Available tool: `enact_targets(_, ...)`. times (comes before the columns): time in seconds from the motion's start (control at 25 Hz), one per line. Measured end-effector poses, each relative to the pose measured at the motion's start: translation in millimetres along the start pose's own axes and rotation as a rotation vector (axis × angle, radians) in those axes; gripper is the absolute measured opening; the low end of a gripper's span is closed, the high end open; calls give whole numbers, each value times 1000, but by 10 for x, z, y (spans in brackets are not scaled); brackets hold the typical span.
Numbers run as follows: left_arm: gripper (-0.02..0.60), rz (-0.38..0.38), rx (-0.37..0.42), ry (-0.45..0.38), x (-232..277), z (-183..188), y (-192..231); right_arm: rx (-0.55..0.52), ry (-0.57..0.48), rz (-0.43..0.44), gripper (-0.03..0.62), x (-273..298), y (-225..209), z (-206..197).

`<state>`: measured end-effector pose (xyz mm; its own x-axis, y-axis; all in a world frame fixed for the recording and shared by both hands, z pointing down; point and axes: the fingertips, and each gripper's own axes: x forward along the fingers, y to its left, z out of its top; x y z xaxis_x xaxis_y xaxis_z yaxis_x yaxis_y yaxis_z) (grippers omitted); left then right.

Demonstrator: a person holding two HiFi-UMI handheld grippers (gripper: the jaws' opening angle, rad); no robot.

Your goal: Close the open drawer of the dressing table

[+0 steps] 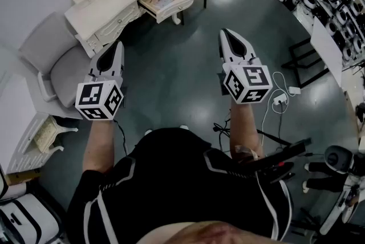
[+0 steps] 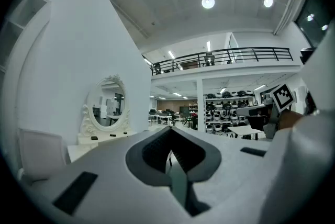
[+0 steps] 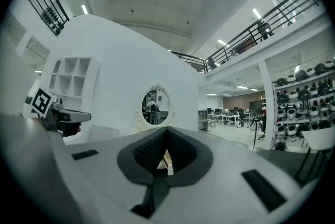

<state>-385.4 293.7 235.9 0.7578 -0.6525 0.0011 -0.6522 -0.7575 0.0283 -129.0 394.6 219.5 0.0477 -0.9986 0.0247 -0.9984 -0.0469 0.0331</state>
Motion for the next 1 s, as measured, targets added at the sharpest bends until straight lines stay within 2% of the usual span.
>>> enact_targets(0.28, 3, -4, -2, 10, 74, -15, -134, -7, -3, 3, 3, -45, -109, 9)
enact_targets(0.44, 3, -9, -6, 9, 167, -14, -220, 31, -28, 7, 4, -62, -228, 45)
enact_targets(1.0, 3, -39, 3, -7, 641, 13, -691, 44, -20, -4, 5, -166, -819, -65)
